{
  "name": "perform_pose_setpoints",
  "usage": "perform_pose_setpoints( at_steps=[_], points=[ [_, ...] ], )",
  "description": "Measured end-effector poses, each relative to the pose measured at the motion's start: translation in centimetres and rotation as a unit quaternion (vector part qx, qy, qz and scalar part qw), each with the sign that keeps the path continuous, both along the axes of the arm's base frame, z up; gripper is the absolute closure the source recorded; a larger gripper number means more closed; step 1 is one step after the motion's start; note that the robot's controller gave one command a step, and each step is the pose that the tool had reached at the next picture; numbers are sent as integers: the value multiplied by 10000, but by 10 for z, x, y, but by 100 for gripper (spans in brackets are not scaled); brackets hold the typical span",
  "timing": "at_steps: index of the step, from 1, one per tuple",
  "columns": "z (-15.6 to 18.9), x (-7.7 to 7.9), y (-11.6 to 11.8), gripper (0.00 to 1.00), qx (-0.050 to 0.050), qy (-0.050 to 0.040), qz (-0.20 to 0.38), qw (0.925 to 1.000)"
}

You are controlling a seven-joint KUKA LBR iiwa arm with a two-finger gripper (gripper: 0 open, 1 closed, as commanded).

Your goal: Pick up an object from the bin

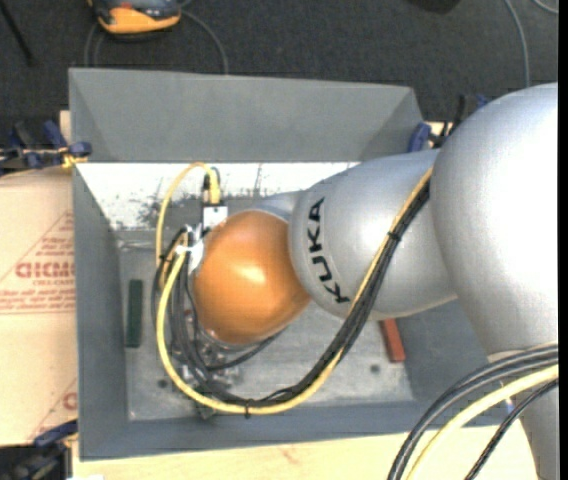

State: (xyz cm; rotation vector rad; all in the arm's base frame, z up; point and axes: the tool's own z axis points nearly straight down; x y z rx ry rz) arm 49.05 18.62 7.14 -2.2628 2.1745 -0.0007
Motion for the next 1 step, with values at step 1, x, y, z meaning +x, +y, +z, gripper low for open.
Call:
perform_pose_setpoints(
  at_steps=[1],
  points=[
    [-1, 0, 0, 100, 3, 4, -5, 10000]
  ],
)
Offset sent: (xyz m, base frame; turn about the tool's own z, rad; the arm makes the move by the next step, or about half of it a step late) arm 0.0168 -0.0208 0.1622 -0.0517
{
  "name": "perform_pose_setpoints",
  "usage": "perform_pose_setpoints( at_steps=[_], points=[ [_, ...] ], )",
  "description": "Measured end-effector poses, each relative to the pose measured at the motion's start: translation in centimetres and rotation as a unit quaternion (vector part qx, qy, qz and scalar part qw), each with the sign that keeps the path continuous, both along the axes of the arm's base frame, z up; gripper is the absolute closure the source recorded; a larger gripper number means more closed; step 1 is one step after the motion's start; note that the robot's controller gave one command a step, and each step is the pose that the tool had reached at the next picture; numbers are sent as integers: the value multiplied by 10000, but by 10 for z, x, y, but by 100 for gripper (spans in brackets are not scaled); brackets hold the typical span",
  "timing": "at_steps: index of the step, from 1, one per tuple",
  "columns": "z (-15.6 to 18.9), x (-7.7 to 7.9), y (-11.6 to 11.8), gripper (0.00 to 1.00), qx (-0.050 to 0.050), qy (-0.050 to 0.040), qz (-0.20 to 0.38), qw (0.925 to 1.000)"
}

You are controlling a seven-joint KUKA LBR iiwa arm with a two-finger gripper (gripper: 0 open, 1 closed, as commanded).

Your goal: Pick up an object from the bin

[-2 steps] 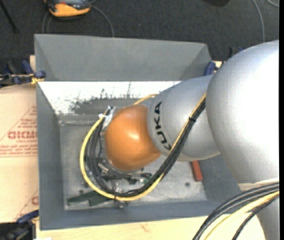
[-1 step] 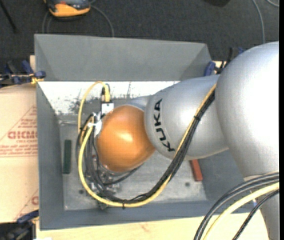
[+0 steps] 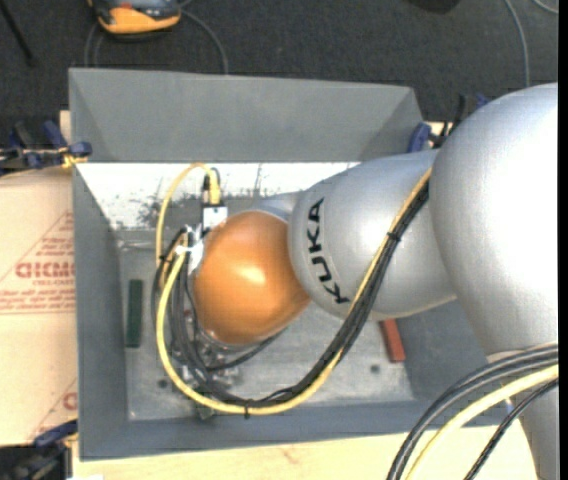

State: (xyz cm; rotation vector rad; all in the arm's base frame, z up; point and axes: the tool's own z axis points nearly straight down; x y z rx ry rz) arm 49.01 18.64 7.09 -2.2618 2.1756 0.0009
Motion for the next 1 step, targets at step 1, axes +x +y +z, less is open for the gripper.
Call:
perform_pose_setpoints(
  at_steps=[1],
  points=[
    [164, 19, -21, 100, 3, -17, 243, 9997]
  ],
)
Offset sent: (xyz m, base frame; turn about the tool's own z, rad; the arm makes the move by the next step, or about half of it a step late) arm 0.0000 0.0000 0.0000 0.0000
